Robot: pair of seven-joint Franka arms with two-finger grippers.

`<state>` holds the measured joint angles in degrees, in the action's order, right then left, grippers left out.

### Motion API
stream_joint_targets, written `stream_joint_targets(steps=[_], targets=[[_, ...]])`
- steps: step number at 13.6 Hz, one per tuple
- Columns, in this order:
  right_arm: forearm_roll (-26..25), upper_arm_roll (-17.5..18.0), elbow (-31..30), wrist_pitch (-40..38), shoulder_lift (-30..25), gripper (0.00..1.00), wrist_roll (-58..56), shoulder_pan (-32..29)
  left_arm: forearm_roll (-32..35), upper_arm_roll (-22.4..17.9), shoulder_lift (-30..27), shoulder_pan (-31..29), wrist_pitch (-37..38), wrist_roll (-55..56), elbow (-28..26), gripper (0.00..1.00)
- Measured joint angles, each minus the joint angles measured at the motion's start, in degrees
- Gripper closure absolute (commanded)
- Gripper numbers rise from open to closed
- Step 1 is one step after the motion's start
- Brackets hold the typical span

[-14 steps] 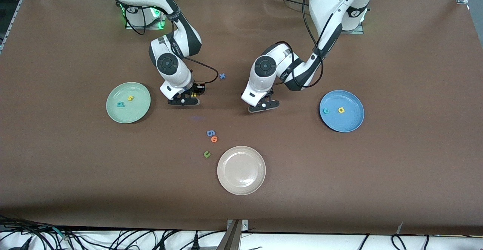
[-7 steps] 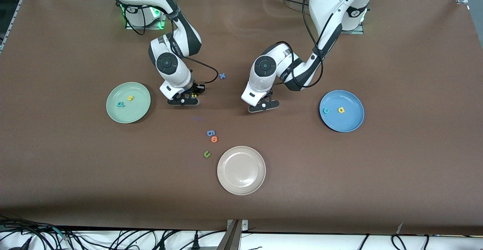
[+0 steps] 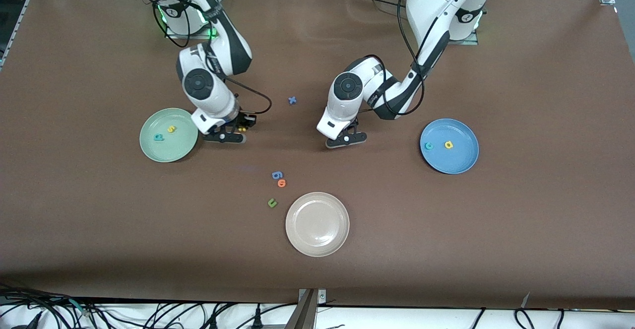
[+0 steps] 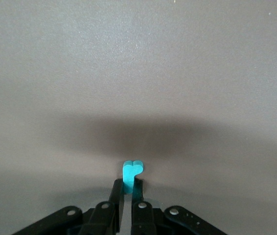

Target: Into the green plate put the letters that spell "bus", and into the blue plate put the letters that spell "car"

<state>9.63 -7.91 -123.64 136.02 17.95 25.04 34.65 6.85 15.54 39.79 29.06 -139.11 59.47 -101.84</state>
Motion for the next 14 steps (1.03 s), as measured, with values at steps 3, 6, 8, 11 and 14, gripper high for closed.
stream_joint_targets(steps=[3, 6, 8, 11, 14], targets=[[-0.78, -4.68, 0.03, -5.58, -4.58, 0.94, -0.69, -0.02, 0.03, -0.03, 0.0, 0.01, -0.01, -0.08, 0.01, 0.99], [-3.3, -9.52, -0.08, -8.62, -5.76, 0.94, -3.41, -0.04, 2.23, -0.24, 0.0, -0.13, 0.21, -1.66, 0.11, 0.99], [-3.6, -12.78, -0.41, -9.28, -5.59, 0.94, -6.69, -0.06, 2.28, -0.56, -0.17, -0.61, 2.06, -4.64, 0.51, 1.0], [-3.66, -16.33, -1.14, -9.37, -4.2, 0.94, -11.43, -0.28, 2.32, -0.82, -1.94, -3.32, 6.91, -12.34, 0.98, 1.0], [-3.66, -16.6, -1.44, -8.54, -1.16, 0.94, -12.36, -0.48, 2.33, -0.78, -5.5, -7.97, 11.28, -21.93, 0.21, 1.0]])
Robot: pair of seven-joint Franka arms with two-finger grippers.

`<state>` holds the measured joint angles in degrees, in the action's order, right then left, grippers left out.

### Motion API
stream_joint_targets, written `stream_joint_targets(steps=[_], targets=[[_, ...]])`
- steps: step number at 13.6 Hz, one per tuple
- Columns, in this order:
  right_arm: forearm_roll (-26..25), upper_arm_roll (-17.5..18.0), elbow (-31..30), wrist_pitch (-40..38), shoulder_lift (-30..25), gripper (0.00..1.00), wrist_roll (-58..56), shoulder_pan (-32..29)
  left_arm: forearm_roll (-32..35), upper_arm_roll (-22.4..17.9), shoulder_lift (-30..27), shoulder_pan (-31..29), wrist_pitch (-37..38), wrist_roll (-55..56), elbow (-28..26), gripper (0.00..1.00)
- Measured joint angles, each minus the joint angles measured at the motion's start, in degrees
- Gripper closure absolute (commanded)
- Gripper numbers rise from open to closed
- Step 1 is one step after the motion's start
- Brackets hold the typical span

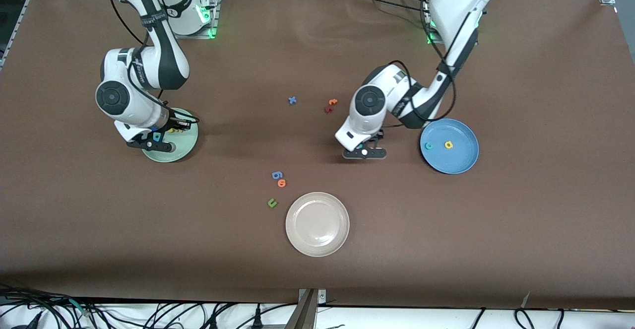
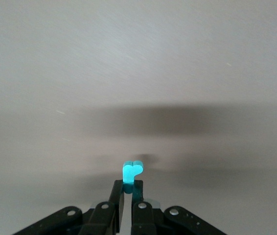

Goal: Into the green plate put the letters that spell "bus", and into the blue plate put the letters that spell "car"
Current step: 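Place the yellow u on the green plate while the left fills blue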

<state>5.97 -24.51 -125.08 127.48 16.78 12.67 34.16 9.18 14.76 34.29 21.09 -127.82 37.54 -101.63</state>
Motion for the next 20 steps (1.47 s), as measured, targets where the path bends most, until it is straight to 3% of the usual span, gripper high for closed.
stream_joint_targets(steps=[4, 5, 6, 7, 13, 14, 17, 18, 20], targets=[[0.0, 0.01, -0.07, 2.64, 3.65, 0.92, -1.48, -0.09, 0.02, -0.02, -5.43, -6.18, 0.78, -14.21, -4.92, 1.0], [0.0, 0.01, -0.07, 2.86, 4.08, 0.81, -1.72, -0.16, 0.02, -0.04, -6.82, -8.07, 0.79, -17.38, -6.44, 1.0], [0.0, 0.0, -0.06, 2.96, 4.29, 0.37, -1.79, -0.19, 0.03, -0.06, -8.31, -10.1, 0.79, -20.68, -8.01, 1.0], [0.0, 0.0, -0.06, 2.97, 4.35, 0.01, -1.8, -0.2, 0.03, -0.08, -9.6, -12.05, 0.79, -23.72, -9.36, 1.0], [0.0, -0.32, 1.56, 1.61, 3.3, 0.01, -1.86, -0.19, 0.03, -0.02, -13.12, -21.36, 0.5, -35.98, -14.96, 0.99], [0.0, -0.85, 3.08, -0.86, 2.63, 0.01, -1.89, -0.2, 0.03, 0.0, -13.2, -21.89, -0.3, -36.74, -15.64, 0.9], [0.0, -2.96, 11.85, -14.61, 0.37, 0.0, -2.05, -0.23, 0.03, 0.03, -13.19, -22.52, -1.61, -37.41, -16.51, 0.16], [0.0, -3.5, 14.99, -18.35, -0.13, 0.0, -2.05, -0.24, 0.03, 0.04, -13.19, -22.56, -1.63, -37.41, -16.49, 0.06], [-0.01, -4.59, 21.4, -24.6, -0.5, 0.0, -2.05, -0.26, 0.03, 0.04, -13.2, -22.89, -1.69, -37.41, -16.2, 0.01]])
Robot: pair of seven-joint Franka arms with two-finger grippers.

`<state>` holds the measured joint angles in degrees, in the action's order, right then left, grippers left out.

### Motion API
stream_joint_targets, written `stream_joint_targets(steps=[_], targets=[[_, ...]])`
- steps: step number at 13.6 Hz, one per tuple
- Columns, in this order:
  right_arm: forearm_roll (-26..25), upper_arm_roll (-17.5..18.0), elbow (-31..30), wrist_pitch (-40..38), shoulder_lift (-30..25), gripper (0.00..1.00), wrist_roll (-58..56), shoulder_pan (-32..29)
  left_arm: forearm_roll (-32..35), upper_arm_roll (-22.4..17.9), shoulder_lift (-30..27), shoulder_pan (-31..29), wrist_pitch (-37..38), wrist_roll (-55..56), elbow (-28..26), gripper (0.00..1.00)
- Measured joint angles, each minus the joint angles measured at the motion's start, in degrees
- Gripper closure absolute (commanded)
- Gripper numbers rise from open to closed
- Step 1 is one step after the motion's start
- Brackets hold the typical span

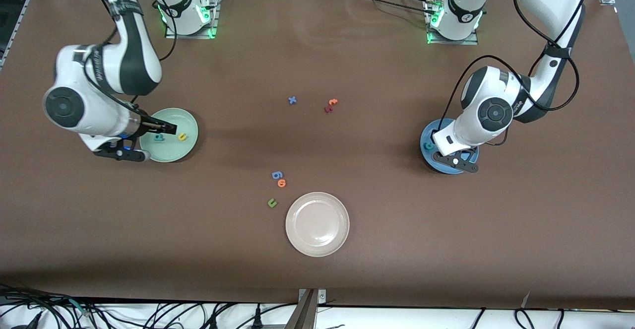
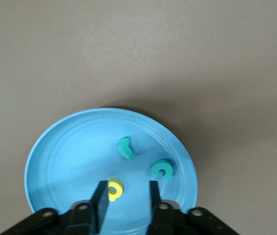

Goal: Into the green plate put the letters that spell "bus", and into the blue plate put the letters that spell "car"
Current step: 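Place the yellow u on the green plate while the left fills blue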

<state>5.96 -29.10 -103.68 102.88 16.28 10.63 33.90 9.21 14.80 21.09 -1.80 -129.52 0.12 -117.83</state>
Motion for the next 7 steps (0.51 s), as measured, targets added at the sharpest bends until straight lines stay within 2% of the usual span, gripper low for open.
stream_joint_targets(steps=[7], targets=[[0.01, -2.25, 16.29, -13.95, 0.01, 0.0, -0.07, -0.55, -0.55, 0.04, -0.21, -2.84, 5.91, 0.01, 6.21, 0.0]])
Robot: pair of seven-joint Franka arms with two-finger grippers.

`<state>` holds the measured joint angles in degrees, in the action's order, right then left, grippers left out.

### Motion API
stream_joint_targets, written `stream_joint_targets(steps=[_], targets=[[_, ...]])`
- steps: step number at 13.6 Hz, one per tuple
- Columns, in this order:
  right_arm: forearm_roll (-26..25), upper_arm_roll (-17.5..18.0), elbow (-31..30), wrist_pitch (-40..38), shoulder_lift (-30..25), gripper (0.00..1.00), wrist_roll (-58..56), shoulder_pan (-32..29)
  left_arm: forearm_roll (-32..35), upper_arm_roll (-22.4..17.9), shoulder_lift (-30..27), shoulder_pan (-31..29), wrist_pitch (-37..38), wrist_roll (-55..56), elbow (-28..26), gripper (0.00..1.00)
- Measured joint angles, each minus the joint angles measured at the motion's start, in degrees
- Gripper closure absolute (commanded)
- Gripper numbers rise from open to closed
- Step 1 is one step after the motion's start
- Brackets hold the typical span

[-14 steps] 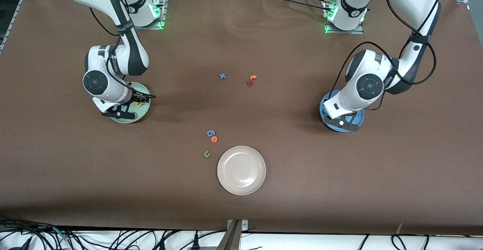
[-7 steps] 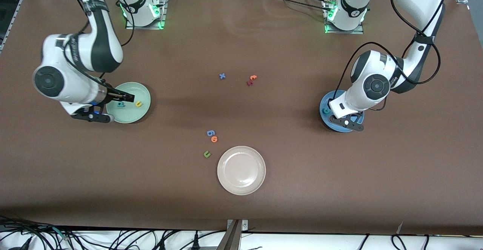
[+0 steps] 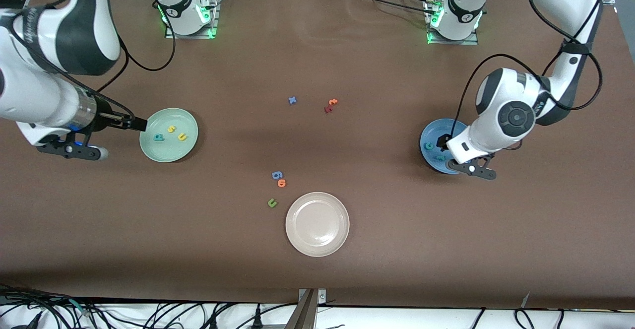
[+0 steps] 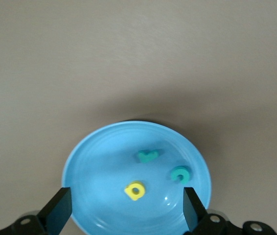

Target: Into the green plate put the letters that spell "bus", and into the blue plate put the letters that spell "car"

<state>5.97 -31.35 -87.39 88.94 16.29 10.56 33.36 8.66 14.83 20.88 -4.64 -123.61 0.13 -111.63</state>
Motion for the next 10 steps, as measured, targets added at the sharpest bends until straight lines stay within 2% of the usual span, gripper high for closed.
stream_joint_targets(steps=[3, 6, 10], targets=[[0.0, 0.01, 5.03, -4.06, -0.01, 0.0, 0.0, -0.05, -1.22, 0.01, -0.26, -1.98, 9.64, 0.0, 6.63, 0.0], [0.0, 0.03, 5.66, -4.2, 0.29, 0.0, 0.0, -0.06, -1.3, -0.05, -0.93, -4.24, 19.56, 0.0, 14.87, 0.0], [0.0, 0.04, 5.68, -4.18, 0.72, 0.0, -0.08, -0.09, -2.33, -0.03, -1.99, -6.21, 25.29, 0.01, 18.02, 0.0]])
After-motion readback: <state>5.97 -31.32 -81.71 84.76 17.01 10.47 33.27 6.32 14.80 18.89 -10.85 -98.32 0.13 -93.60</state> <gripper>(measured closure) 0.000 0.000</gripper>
